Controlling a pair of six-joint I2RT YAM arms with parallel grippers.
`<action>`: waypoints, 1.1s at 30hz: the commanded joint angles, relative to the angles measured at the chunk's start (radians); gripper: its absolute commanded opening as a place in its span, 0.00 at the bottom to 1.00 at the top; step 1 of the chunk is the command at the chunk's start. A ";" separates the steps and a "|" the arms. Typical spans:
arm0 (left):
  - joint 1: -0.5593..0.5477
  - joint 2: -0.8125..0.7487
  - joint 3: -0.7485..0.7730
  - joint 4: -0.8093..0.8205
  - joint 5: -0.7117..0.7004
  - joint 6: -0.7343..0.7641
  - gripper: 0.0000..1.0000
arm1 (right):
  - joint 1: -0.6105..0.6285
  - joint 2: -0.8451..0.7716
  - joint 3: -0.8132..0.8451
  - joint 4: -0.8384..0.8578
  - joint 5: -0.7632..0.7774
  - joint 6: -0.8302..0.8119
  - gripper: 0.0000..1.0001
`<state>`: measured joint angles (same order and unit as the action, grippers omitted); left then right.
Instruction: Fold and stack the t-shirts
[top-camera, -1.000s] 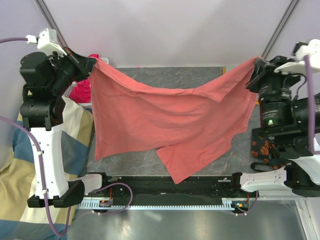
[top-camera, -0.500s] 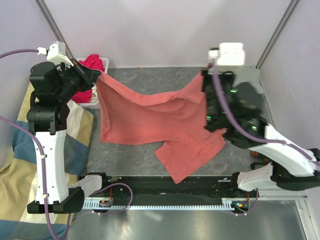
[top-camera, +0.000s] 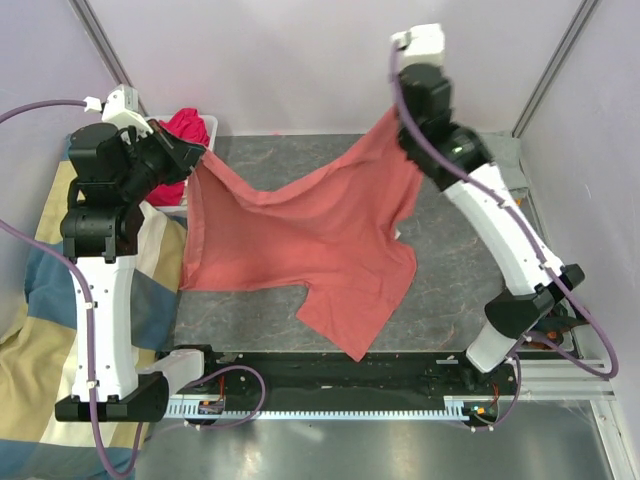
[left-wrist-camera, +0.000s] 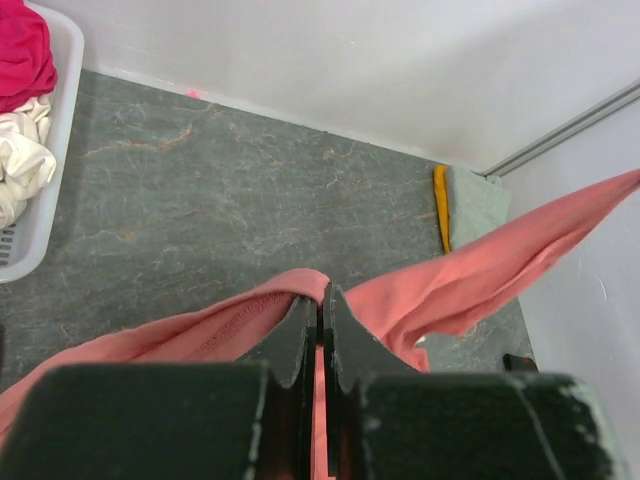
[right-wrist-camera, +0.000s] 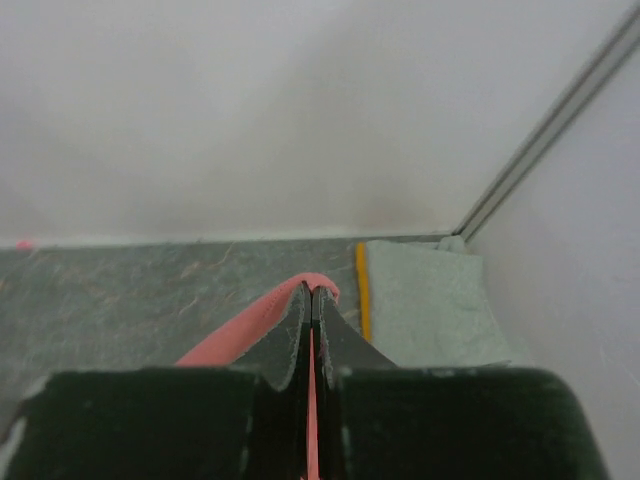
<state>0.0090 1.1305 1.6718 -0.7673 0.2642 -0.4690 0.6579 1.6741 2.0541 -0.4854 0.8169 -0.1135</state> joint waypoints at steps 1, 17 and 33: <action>0.003 0.021 0.009 0.065 0.000 0.052 0.02 | -0.257 -0.039 0.216 -0.110 -0.252 0.184 0.00; 0.003 -0.129 -0.092 0.051 0.064 0.061 0.02 | -0.340 -0.416 0.032 -0.376 -0.489 0.331 0.00; -0.043 -0.126 -0.297 0.255 0.047 -0.023 0.02 | -0.345 -0.495 -0.261 -0.270 -0.538 0.427 0.00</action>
<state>-0.0326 0.8021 1.4406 -0.6613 0.3233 -0.4667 0.3180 1.0279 1.9366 -0.9222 0.2344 0.3038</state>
